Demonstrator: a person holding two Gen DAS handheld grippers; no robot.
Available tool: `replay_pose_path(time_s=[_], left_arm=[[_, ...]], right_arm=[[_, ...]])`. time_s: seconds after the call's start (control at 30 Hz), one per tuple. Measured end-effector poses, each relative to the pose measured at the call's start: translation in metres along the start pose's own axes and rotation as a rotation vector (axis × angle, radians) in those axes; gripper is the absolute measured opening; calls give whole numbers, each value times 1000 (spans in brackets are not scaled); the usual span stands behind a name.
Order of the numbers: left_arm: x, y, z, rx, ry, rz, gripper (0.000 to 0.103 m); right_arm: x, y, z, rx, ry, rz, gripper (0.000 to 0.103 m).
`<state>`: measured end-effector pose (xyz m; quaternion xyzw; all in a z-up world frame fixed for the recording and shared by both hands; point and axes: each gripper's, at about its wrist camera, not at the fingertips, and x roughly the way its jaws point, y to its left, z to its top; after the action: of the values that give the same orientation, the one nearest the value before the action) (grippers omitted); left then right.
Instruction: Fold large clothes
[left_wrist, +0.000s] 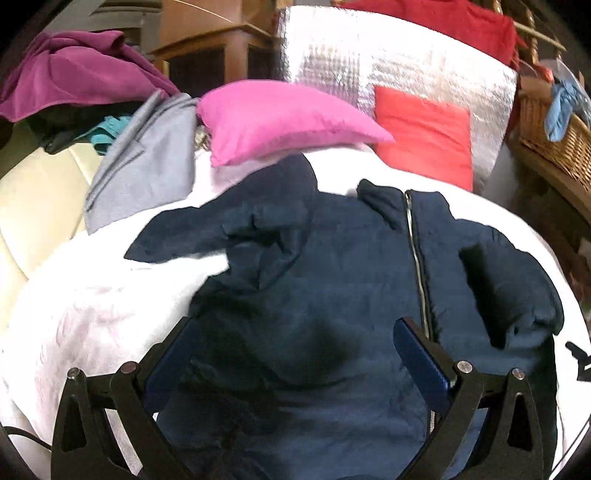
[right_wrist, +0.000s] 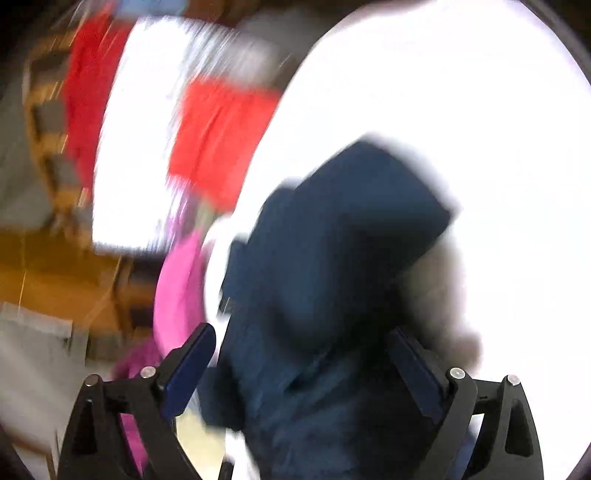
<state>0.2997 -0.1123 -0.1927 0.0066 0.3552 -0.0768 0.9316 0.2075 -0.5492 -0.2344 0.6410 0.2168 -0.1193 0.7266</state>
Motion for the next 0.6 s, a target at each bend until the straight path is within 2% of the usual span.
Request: replay_pose_path(time_s=[0.13, 0.2, 0.27, 0.3, 0.33, 0.37, 0.47, 0.53, 0.6], left_arm=[[2, -4, 0, 18, -24, 35, 103], [-2, -3, -2, 18, -18, 39, 103], [-4, -2, -2, 17, -19, 39, 103], [-4, -1, -2, 17, -26, 47, 103], [-5, 1, -1, 18, -33, 55, 103], [-5, 2, 0, 16, -42, 63, 103], [-8, 12, 5, -20, -54, 74, 103], [-10, 19, 7, -47, -63, 80, 103], [-14, 29, 10, -75, -77, 90, 103]], right_arm=[[20, -29, 27, 84, -10, -44, 96], [34, -40, 35, 122, -17, -9, 96], [34, -35, 39, 92, -62, 28, 94], [35, -31, 40, 79, -67, 50, 80], [35, -29, 40, 72, -72, 59, 54], [36, -24, 38, 47, -68, 71, 43], [32, 3, 27, -42, -53, 101, 39], [30, 26, 16, -105, -36, 153, 38], [33, 64, -12, -212, 0, 230, 38]])
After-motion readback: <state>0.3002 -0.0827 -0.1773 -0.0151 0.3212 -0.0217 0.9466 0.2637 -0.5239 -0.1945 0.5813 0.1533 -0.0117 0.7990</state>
